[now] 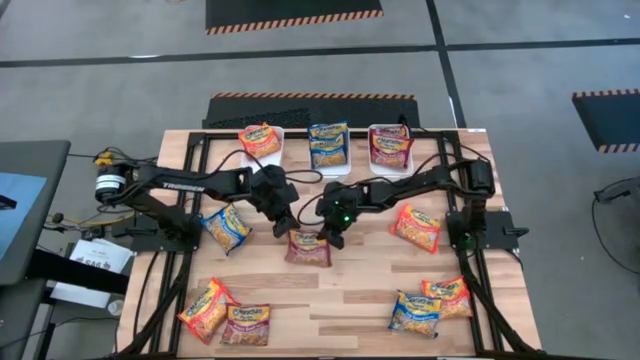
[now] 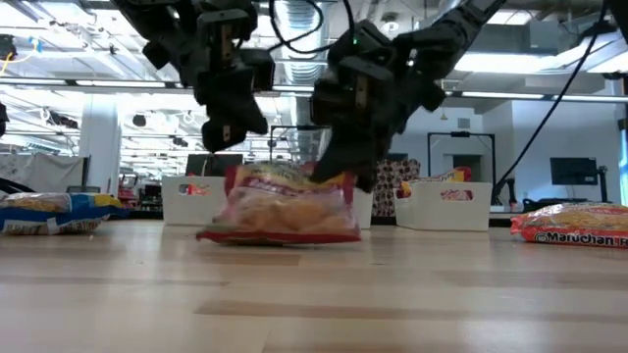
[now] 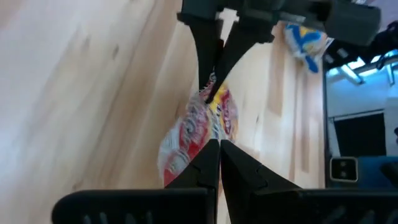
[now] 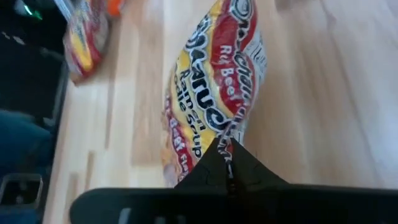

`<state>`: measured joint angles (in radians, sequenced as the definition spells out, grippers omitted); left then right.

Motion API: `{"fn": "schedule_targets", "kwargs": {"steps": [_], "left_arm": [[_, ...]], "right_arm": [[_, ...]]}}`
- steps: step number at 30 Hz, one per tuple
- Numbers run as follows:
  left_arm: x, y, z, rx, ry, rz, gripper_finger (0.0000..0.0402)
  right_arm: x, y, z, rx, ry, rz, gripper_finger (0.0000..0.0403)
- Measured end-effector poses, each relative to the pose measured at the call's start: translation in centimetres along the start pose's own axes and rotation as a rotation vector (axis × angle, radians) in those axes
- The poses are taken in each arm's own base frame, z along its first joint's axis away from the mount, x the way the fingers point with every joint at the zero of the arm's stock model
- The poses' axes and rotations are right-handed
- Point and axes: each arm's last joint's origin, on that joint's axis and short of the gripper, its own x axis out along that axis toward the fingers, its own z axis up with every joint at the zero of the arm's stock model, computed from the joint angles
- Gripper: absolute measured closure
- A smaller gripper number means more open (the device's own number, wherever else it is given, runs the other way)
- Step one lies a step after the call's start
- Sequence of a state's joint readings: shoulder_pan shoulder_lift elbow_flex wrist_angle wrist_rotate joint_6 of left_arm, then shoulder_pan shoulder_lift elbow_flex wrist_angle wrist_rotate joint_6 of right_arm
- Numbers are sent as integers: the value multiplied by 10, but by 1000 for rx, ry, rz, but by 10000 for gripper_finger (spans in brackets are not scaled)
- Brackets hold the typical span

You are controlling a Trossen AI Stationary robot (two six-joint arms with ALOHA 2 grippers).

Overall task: Sort Maruchan noodles
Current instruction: Put the red noodle pack into the right white bin

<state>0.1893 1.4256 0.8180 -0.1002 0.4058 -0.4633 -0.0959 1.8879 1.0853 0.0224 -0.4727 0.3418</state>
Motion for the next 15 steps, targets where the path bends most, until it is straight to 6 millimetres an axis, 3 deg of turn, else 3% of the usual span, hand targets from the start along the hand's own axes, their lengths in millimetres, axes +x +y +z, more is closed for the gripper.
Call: {"fn": "schedule_targets", "kwargs": {"steps": [6,15], "left_arm": [[-26,-9,21,61,-129,-2,401],[-73,-19,45,144,-346,71,401]], "right_arm": [[-36,6,9,-60,15,-55,398],[-126,7,19,-132,-34,-226,398]]}}
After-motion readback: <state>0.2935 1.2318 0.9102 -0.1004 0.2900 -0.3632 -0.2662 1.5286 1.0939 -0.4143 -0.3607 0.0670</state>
